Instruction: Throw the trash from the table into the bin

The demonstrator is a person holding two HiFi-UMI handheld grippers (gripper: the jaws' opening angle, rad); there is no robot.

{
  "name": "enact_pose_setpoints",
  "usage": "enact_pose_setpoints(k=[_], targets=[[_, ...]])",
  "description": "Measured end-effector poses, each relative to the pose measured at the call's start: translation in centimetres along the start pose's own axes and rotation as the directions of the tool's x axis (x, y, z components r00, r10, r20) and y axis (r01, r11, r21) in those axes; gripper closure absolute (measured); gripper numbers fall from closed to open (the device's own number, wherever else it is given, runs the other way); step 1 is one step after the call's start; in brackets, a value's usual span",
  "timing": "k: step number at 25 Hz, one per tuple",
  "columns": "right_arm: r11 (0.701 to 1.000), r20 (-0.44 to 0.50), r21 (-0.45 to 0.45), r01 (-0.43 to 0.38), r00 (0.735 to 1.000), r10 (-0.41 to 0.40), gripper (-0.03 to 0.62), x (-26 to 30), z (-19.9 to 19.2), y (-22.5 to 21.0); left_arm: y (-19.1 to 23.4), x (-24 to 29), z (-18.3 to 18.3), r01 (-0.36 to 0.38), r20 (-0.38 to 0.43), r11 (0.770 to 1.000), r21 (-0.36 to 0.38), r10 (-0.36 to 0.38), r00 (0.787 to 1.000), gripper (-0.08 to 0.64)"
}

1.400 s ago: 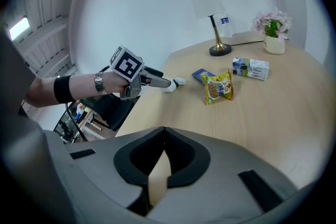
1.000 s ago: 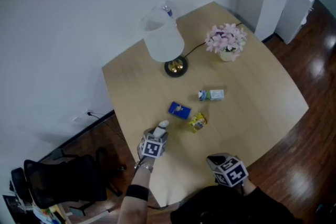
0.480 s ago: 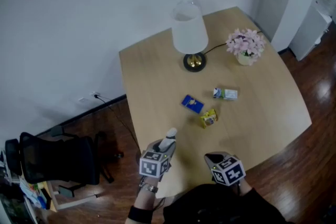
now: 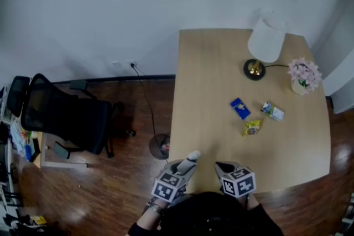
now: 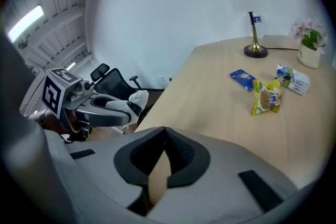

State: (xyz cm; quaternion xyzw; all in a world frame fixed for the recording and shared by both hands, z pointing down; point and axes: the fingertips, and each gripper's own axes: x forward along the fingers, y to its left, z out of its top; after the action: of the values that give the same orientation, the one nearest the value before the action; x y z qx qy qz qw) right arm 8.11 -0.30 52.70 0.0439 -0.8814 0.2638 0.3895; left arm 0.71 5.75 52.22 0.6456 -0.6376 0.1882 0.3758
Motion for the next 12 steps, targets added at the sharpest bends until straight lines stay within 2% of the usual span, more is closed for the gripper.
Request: enact_pose_setpoints(k=[7, 12], targets=[[0.994, -0.074, -0.094, -0.061, 0.996, 0.054, 0.589, 3.5, 0.6, 4.2, 4.6, -3.4, -3.1, -0.095, 0.028, 0.991, -0.097, 0.098, 0.995, 0.382], [0.977, -0.149, -0.164, -0.134, 0.983, 0.11, 0.588, 7.7, 1.5, 8.5, 9.3, -6.0, -6.5, -0.168, 0.018, 0.965, -0.199, 0.175, 0.984, 0.382]])
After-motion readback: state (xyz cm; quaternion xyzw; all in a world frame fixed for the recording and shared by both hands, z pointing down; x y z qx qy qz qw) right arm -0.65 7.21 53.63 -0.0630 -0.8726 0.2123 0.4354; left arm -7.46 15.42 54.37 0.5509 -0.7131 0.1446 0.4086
